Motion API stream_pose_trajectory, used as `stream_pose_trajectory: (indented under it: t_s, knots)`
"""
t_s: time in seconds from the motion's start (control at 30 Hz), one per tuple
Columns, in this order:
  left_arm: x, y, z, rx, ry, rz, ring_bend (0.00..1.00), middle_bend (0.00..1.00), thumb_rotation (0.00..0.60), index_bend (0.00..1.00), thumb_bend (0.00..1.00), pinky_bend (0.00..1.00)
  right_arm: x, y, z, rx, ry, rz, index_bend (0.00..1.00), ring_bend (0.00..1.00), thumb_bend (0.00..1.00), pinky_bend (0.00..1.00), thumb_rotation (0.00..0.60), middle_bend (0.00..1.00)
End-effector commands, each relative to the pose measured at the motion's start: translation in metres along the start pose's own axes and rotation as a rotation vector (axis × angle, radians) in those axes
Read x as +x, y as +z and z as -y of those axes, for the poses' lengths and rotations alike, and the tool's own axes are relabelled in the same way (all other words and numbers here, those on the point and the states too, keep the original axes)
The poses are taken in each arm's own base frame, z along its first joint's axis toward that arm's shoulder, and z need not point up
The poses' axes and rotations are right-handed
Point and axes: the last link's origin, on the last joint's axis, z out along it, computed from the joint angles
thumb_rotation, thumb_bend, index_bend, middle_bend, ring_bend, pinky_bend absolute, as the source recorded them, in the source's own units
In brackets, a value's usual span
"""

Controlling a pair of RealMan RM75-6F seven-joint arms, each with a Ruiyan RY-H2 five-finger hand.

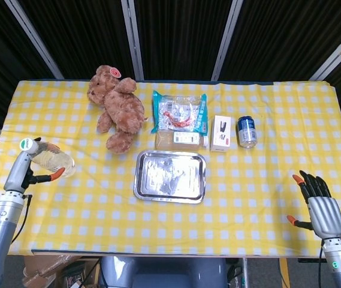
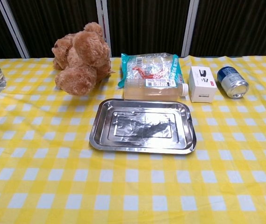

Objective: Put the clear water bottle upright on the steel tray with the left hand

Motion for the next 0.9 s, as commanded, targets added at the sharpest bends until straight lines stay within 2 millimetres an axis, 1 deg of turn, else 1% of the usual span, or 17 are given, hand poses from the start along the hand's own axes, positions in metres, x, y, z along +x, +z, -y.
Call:
stream_pose_trajectory:
  t_s: [0.03, 0.1, 0.17, 0.4, 0.5, 0.6, 0.7, 0.77, 0.8, 0.9]
  knots:
    - [-0.006, 0.003, 0.010, 0.007, 0.003, 0.041, 0.04, 0.50, 0.600, 0.52, 0.38, 0.02, 0.000, 0.000, 0.000, -0.001, 0.001, -0.001, 0.11, 0.00, 0.05, 0.00, 0.600, 0.00]
    - [-0.016, 0.007, 0.004, -0.008, 0.002, 0.066, 0.04, 0.50, 0.600, 0.52, 0.38, 0.02, 0.001, 0.000, -0.001, -0.003, 0.003, -0.002, 0.11, 0.00, 0.05, 0.00, 0.600, 0.00]
    - [-0.030, 0.011, -0.007, -0.035, 0.018, 0.092, 0.04, 0.50, 0.600, 0.52, 0.38, 0.02, 0.002, 0.000, -0.002, -0.007, 0.005, -0.004, 0.11, 0.00, 0.05, 0.00, 0.600, 0.00]
    - [-0.074, 0.018, -0.056, -0.119, 0.059, 0.133, 0.04, 0.50, 0.600, 0.52, 0.38, 0.02, 0.003, 0.000, -0.004, -0.007, 0.012, -0.006, 0.11, 0.00, 0.05, 0.00, 0.600, 0.00]
    - [-0.100, 0.019, -0.077, -0.142, 0.086, 0.163, 0.04, 0.50, 0.600, 0.52, 0.38, 0.02, 0.003, 0.000, -0.004, -0.004, 0.014, -0.006, 0.11, 0.00, 0.05, 0.00, 0.600, 0.00]
    - [-0.133, 0.020, -0.096, -0.160, 0.109, 0.201, 0.04, 0.50, 0.600, 0.52, 0.38, 0.02, 0.004, 0.000, -0.005, -0.005, 0.016, -0.010, 0.11, 0.00, 0.05, 0.00, 0.600, 0.00]
    - [-0.165, 0.020, -0.110, -0.162, 0.120, 0.228, 0.04, 0.50, 0.600, 0.52, 0.39, 0.02, 0.005, 0.000, -0.006, -0.008, 0.018, -0.014, 0.11, 0.00, 0.05, 0.00, 0.600, 0.00]
    - [-0.178, 0.021, -0.114, -0.160, 0.118, 0.239, 0.04, 0.50, 0.600, 0.52, 0.39, 0.02, 0.006, -0.001, -0.007, -0.011, 0.020, -0.018, 0.11, 0.00, 0.05, 0.00, 0.600, 0.00]
    - [-0.189, 0.021, -0.118, -0.160, 0.112, 0.246, 0.05, 0.50, 0.600, 0.52, 0.39, 0.02, 0.007, -0.001, -0.008, -0.014, 0.022, -0.020, 0.11, 0.00, 0.05, 0.00, 0.600, 0.00]
    - [-0.209, 0.024, -0.122, -0.148, 0.123, 0.244, 0.05, 0.51, 0.600, 0.53, 0.39, 0.02, 0.009, -0.001, -0.010, -0.018, 0.028, -0.024, 0.11, 0.00, 0.05, 0.00, 0.600, 0.00]
